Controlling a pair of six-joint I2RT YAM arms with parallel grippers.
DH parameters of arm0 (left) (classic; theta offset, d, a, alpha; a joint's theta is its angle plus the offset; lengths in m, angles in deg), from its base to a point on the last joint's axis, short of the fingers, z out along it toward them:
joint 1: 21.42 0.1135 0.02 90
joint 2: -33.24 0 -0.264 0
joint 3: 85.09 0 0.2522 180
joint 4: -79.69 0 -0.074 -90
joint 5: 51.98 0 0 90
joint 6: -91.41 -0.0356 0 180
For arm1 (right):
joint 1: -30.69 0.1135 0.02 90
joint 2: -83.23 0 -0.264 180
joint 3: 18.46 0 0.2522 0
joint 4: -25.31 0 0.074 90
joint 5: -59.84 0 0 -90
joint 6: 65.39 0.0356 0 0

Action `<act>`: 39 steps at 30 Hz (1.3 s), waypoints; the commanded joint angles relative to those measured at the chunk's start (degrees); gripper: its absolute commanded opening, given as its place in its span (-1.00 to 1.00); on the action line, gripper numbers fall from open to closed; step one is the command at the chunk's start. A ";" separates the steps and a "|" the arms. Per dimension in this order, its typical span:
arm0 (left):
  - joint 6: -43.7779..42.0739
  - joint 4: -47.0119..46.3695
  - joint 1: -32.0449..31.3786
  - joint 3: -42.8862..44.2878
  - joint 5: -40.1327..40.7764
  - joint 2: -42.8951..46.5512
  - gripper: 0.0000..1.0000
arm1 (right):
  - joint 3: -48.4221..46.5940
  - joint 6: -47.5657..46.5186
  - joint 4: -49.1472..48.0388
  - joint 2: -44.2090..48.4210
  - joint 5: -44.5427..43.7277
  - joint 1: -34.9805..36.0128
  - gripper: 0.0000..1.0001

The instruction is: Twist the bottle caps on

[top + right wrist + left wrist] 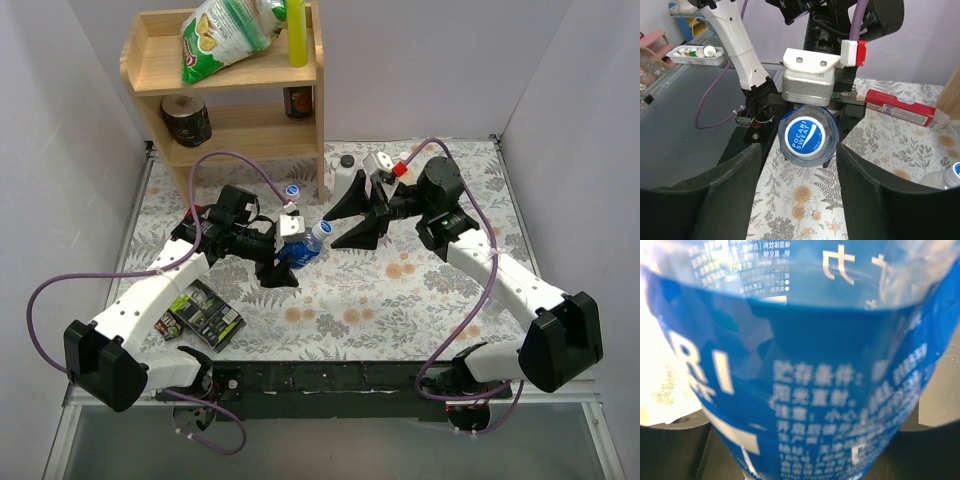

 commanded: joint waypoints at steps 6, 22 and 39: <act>0.27 -0.51 -0.25 2.18 -2.06 0.47 -1.00 | 1.77 9.55 -13.59 0.38 -3.13 0.29 0.17; 6.50 -8.83 -1.13 -0.54 1.18 0.38 -1.00 | 0.28 8.15 -4.38 -0.50 -16.12 3.18 -0.62; 13.21 -21.26 -0.53 -5.37 17.75 5.81 -1.00 | -7.91 4.36 14.47 -0.86 -20.06 -0.85 0.25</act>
